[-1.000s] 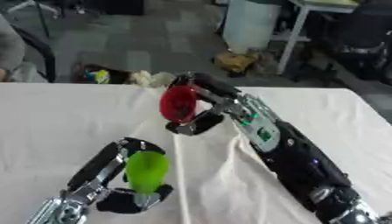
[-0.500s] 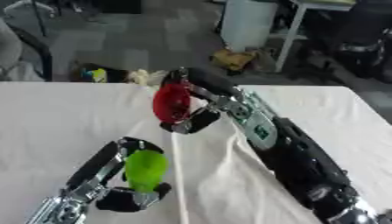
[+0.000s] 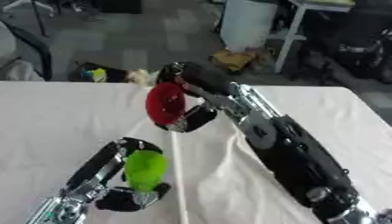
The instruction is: Pour the contents of one cup into another cup.
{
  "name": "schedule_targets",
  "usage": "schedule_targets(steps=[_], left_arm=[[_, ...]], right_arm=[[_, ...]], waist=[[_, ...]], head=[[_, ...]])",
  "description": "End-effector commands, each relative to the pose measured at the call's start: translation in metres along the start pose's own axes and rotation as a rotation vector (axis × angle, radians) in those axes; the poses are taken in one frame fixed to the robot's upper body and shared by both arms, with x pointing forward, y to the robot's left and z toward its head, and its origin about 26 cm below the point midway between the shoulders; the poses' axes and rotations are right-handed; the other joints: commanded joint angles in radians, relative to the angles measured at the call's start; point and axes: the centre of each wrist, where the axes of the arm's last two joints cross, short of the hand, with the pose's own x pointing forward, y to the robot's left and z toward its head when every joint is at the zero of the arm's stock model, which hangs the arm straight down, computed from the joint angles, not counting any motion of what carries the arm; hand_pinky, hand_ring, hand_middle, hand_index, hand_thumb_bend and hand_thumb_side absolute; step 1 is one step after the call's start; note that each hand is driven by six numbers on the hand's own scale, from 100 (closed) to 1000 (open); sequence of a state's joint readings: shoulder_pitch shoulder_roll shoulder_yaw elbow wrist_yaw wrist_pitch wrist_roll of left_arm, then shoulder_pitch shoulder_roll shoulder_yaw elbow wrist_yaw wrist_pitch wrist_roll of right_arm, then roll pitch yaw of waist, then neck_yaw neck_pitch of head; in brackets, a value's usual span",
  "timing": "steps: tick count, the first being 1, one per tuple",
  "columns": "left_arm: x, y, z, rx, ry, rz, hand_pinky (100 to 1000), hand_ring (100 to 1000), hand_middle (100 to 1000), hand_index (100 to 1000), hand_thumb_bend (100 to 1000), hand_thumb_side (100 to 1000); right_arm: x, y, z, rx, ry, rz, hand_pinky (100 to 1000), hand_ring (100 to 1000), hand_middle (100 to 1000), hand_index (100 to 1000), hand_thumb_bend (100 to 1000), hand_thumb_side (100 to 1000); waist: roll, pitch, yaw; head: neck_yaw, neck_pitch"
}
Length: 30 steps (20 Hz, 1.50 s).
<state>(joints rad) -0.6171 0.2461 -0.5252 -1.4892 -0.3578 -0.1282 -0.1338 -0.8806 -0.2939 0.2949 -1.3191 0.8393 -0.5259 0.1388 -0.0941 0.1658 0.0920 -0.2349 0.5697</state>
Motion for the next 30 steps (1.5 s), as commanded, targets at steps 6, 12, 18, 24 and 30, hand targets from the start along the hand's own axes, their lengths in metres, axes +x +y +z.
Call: schedule_targets(steps=[6, 12, 18, 24, 30], left_arm=[[0.007, 0.009, -0.006, 0.024, -0.028, -0.016, 459, 187, 338, 722, 100, 234], [0.007, 0.012, -0.006, 0.04, -0.027, -0.012, 458, 186, 337, 722, 100, 234], [0.008, 0.014, -0.006, 0.051, -0.029, -0.005, 458, 186, 337, 722, 100, 234], [0.007, 0.017, -0.006, 0.068, -0.022, -0.002, 458, 186, 336, 722, 100, 235], [0.006, 0.018, -0.005, 0.072, -0.016, -0.001, 458, 180, 336, 722, 100, 235]], right_arm=[[0.011, -0.021, -0.009, -0.038, -0.049, 0.179, 686, 648, 145, 587, 100, 281], [0.015, -0.026, -0.01, -0.053, -0.069, 0.293, 691, 620, 160, 621, 100, 293], [0.016, -0.025, -0.009, -0.07, -0.076, 0.368, 693, 605, 173, 640, 100, 298], [0.017, -0.025, -0.009, -0.082, -0.095, 0.433, 696, 591, 196, 666, 100, 305], [0.019, -0.028, -0.009, -0.1, -0.111, 0.497, 701, 577, 220, 689, 100, 329]], waist=[[0.004, -0.02, 0.0], [0.003, -0.02, -0.002], [0.004, -0.02, -0.002], [0.004, -0.019, -0.005], [0.004, -0.018, -0.007]], head=[[0.001, -0.001], [0.003, -0.002], [0.003, -0.002], [0.005, -0.002], [0.006, -0.001]])
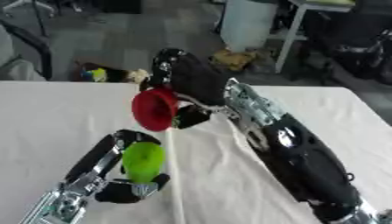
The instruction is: Pour the contents of one cup into another cup.
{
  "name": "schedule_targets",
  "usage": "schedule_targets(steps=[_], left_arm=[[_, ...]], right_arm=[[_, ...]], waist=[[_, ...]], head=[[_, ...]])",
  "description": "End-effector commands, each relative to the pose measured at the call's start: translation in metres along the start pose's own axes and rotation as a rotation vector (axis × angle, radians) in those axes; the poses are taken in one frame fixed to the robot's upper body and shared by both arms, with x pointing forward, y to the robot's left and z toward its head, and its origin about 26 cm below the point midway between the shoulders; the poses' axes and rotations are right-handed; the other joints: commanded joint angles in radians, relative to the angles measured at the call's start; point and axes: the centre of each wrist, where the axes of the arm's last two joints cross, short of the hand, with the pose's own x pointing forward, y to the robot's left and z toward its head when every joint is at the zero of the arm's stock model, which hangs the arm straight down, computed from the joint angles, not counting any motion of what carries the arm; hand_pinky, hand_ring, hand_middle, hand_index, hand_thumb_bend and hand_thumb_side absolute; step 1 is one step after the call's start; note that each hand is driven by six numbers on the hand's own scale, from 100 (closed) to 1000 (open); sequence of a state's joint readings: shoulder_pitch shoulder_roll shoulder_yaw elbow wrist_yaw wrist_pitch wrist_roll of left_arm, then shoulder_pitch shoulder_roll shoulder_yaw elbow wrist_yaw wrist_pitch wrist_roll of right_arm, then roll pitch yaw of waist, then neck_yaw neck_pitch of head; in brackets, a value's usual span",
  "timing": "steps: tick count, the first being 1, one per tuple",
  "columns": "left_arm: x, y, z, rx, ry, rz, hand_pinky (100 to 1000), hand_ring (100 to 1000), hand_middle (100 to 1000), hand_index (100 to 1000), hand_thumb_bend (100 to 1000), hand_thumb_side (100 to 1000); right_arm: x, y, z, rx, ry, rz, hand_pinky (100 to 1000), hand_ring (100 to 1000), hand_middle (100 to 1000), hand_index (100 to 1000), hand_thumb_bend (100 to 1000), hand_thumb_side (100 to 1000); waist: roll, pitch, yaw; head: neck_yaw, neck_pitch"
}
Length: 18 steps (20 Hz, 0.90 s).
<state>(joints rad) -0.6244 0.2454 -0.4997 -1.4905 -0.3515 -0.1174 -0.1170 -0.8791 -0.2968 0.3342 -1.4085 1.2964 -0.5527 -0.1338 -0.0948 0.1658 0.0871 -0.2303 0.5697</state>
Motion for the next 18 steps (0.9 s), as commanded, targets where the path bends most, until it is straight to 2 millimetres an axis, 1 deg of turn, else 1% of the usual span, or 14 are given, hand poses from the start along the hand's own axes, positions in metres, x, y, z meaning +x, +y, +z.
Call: schedule_targets(steps=[1, 9, 13, 16, 17, 18], left_arm=[[0.007, 0.009, -0.005, 0.029, -0.028, -0.004, 457, 179, 335, 722, 100, 234], [0.007, 0.011, -0.007, 0.026, -0.032, -0.014, 456, 178, 332, 722, 100, 232], [0.008, 0.011, -0.007, 0.024, -0.033, -0.015, 456, 178, 331, 722, 100, 231], [0.008, 0.011, -0.007, 0.025, -0.035, -0.014, 455, 178, 331, 722, 100, 232], [0.008, 0.011, -0.007, 0.025, -0.035, -0.014, 455, 178, 331, 722, 100, 231], [0.008, 0.011, -0.007, 0.025, -0.035, -0.014, 456, 178, 331, 722, 100, 231]], right_arm=[[-0.007, -0.015, 0.0, -0.024, -0.011, 0.079, 702, 575, 225, 693, 100, 332], [-0.004, -0.021, -0.003, -0.049, -0.042, 0.139, 707, 563, 257, 710, 100, 344], [-0.003, -0.026, -0.005, -0.059, -0.058, 0.169, 713, 555, 306, 723, 100, 350], [-0.002, -0.029, -0.006, -0.066, -0.071, 0.194, 717, 548, 382, 733, 100, 364], [-0.002, -0.029, -0.006, -0.067, -0.075, 0.202, 717, 548, 387, 734, 100, 355], [-0.001, -0.03, -0.006, -0.067, -0.079, 0.209, 718, 546, 428, 738, 100, 356]], waist=[[0.004, -0.018, -0.003], [0.002, -0.018, -0.01], [0.002, -0.018, -0.012], [0.002, -0.018, -0.012], [0.002, -0.019, -0.011], [0.001, -0.019, -0.011]], head=[[0.002, -0.002], [0.005, -0.003], [0.005, -0.003], [0.006, -0.003], [0.006, -0.003], [0.005, -0.003]])
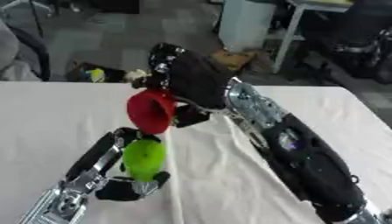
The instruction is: Pour the contents of one cup into another cup.
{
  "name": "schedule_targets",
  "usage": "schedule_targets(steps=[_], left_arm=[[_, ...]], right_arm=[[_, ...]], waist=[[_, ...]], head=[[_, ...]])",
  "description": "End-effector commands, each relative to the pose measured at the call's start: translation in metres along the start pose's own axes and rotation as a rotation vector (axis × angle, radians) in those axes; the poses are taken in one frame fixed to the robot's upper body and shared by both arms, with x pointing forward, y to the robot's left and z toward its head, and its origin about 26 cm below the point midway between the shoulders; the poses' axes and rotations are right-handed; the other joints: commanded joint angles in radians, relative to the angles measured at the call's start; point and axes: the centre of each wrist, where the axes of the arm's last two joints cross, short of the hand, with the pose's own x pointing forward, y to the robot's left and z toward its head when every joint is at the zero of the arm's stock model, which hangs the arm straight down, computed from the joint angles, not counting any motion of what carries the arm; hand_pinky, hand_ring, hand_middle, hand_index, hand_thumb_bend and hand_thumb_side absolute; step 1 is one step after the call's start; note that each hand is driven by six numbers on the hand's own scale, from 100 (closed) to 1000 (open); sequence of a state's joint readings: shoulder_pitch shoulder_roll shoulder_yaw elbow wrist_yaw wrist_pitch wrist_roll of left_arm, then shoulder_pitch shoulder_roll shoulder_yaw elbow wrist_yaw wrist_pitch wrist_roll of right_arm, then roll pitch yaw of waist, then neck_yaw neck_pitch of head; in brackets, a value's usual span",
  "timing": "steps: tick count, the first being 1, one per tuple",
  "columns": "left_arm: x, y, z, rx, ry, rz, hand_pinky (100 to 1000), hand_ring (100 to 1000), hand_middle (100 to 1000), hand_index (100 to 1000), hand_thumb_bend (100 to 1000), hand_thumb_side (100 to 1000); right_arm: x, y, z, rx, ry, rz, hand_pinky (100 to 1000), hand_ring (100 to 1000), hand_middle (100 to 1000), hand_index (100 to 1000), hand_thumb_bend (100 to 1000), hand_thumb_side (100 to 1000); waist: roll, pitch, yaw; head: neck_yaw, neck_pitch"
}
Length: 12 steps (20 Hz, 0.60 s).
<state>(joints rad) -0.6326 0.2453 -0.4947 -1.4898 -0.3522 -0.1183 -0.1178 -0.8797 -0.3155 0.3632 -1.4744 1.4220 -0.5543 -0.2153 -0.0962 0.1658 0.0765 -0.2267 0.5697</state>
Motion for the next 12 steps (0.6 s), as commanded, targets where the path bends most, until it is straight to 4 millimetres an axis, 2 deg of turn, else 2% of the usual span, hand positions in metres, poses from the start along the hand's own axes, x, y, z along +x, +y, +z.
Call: schedule_targets(steps=[1, 3, 4, 7, 10, 12], left_arm=[[0.0071, 0.0082, -0.0056, 0.019, -0.03, -0.009, 456, 177, 330, 721, 100, 230], [0.0072, 0.0083, -0.0057, 0.019, -0.03, -0.009, 456, 177, 330, 721, 100, 230], [0.0072, 0.0083, -0.0058, 0.019, -0.031, -0.01, 456, 177, 330, 721, 100, 230], [0.0072, 0.0082, -0.0059, 0.018, -0.031, -0.01, 455, 177, 330, 721, 100, 230], [0.0074, 0.0082, -0.0061, 0.016, -0.033, -0.011, 456, 177, 330, 721, 100, 229], [0.0074, 0.0082, -0.0062, 0.015, -0.033, -0.012, 456, 177, 330, 721, 100, 229]], right_arm=[[-0.0096, -0.014, -0.0009, -0.017, -0.017, 0.073, 719, 544, 462, 740, 100, 357], [-0.0095, -0.0145, -0.0011, -0.015, -0.026, 0.085, 720, 543, 541, 744, 100, 360], [-0.0094, -0.0144, -0.001, -0.012, -0.031, 0.091, 721, 541, 656, 748, 100, 362], [-0.0094, -0.0132, -0.0005, 0.0, -0.044, 0.111, 724, 538, 895, 758, 100, 366], [-0.0095, -0.012, -0.0001, 0.01, -0.056, 0.13, 725, 536, 984, 763, 100, 370], [-0.0096, -0.0107, 0.0004, 0.015, -0.059, 0.139, 726, 535, 1000, 765, 100, 371]], waist=[[0.002, -0.019, 0.0], [0.001, -0.019, 0.0], [0.001, -0.019, 0.001], [-0.001, -0.019, 0.002], [-0.002, -0.02, 0.004], [-0.001, -0.02, 0.005]], head=[[0.002, -0.003], [0.002, -0.003], [0.003, -0.003], [0.003, -0.003], [0.003, -0.004], [0.004, -0.004]])
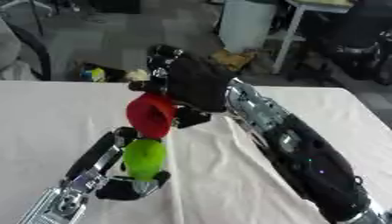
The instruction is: Pour the contents of one cup into another cup.
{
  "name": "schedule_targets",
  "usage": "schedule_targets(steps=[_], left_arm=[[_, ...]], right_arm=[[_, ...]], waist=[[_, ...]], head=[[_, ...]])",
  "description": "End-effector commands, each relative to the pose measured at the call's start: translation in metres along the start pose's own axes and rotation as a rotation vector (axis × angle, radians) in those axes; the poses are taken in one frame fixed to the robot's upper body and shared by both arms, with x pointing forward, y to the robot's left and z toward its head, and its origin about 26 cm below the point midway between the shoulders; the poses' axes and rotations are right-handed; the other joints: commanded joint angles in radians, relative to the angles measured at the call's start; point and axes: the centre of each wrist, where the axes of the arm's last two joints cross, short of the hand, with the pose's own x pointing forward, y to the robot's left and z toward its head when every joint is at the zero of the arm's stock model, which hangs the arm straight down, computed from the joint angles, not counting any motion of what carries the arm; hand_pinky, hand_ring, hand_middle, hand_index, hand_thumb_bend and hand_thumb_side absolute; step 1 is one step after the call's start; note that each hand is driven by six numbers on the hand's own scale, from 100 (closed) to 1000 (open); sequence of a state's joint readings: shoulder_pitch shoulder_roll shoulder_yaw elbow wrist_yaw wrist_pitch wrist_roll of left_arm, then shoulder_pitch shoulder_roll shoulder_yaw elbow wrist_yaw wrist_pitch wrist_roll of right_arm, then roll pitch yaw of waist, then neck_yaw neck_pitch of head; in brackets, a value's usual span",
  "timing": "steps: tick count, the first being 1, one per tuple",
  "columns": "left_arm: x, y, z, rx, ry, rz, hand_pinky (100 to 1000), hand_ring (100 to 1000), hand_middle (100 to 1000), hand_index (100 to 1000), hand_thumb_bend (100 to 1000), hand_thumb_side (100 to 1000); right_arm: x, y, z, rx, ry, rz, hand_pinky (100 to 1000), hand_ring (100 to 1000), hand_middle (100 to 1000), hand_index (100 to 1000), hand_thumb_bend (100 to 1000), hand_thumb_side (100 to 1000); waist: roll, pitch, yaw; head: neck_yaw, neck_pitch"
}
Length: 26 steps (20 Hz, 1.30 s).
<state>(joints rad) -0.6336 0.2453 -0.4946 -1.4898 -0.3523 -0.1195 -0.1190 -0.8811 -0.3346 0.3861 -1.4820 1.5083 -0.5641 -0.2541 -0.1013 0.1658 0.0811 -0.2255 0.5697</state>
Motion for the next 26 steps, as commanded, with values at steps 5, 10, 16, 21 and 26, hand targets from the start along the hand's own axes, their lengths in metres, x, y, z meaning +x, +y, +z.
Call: schedule_targets(steps=[5, 10, 16, 21, 26], left_arm=[[0.0073, 0.0081, -0.0062, 0.016, -0.032, -0.012, 455, 177, 329, 721, 100, 229], [0.0072, 0.0081, -0.0064, 0.016, -0.032, -0.012, 455, 177, 329, 721, 100, 228], [0.0072, 0.0086, -0.0065, 0.017, -0.033, -0.013, 455, 177, 329, 721, 100, 228], [0.0066, 0.0085, -0.0062, 0.016, -0.031, -0.014, 455, 177, 329, 721, 100, 230], [0.0066, 0.0086, -0.0063, 0.017, -0.032, -0.016, 455, 177, 329, 721, 100, 230]], right_arm=[[-0.0121, -0.0051, 0.0019, 0.009, -0.007, 0.07, 727, 535, 1000, 764, 100, 372], [-0.0122, -0.003, 0.0027, 0.013, -0.005, 0.071, 727, 536, 1000, 763, 100, 373], [-0.0125, -0.0038, 0.0025, 0.015, -0.015, 0.085, 732, 531, 1000, 773, 100, 375], [-0.0125, -0.0029, 0.0042, 0.043, -0.038, 0.119, 737, 530, 1000, 784, 100, 327], [-0.0125, -0.001, 0.0054, 0.06, -0.05, 0.145, 739, 529, 1000, 786, 100, 302]], waist=[[0.004, -0.02, 0.002], [0.004, -0.02, 0.004], [0.004, -0.02, 0.003], [0.003, -0.02, 0.003], [0.003, -0.02, 0.002]], head=[[0.003, -0.005], [0.003, -0.004], [0.004, -0.005], [0.005, -0.004], [0.005, -0.005]])
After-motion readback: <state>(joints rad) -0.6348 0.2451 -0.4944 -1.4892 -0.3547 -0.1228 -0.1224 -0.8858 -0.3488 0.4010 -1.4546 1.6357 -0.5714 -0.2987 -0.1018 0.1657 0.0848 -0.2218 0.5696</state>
